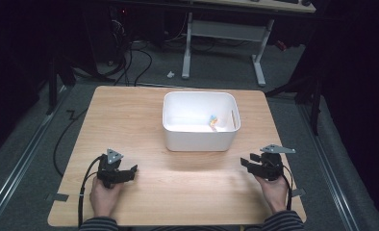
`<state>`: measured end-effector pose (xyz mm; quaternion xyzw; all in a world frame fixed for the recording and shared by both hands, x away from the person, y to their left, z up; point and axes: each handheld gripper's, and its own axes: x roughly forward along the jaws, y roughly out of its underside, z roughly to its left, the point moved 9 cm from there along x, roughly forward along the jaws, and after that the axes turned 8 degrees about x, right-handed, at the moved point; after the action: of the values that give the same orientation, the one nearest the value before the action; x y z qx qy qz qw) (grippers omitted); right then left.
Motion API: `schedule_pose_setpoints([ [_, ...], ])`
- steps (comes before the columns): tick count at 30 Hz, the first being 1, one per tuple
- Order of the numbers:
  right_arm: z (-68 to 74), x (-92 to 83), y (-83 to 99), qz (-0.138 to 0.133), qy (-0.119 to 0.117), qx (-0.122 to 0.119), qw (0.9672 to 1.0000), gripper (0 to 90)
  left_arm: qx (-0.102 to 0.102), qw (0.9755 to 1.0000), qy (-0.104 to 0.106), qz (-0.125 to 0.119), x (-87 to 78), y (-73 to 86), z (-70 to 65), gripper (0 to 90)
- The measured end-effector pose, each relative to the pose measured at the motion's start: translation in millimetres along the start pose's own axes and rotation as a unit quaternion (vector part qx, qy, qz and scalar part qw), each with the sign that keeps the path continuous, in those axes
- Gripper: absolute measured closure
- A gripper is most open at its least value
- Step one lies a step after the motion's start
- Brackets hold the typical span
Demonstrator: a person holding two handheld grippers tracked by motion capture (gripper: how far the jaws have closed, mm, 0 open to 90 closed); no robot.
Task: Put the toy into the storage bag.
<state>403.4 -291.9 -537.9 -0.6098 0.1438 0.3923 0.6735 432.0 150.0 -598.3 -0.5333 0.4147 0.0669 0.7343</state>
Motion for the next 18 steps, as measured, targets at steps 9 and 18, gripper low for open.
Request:
schedule_pose_setpoints([
  [9,-1.7,11.6,2.0,0.009,0.014,-0.013,0.9998,49.7,0.000,1.0000,0.000,0.000,0.0,0.0,0.0,18.1],
  [18,0.1,20.4,3.6,0.011,0.022,-0.024,0.9994,49.3,0.000,1.0000,0.000,0.000,0.0,0.0,0.0,18.1],
])
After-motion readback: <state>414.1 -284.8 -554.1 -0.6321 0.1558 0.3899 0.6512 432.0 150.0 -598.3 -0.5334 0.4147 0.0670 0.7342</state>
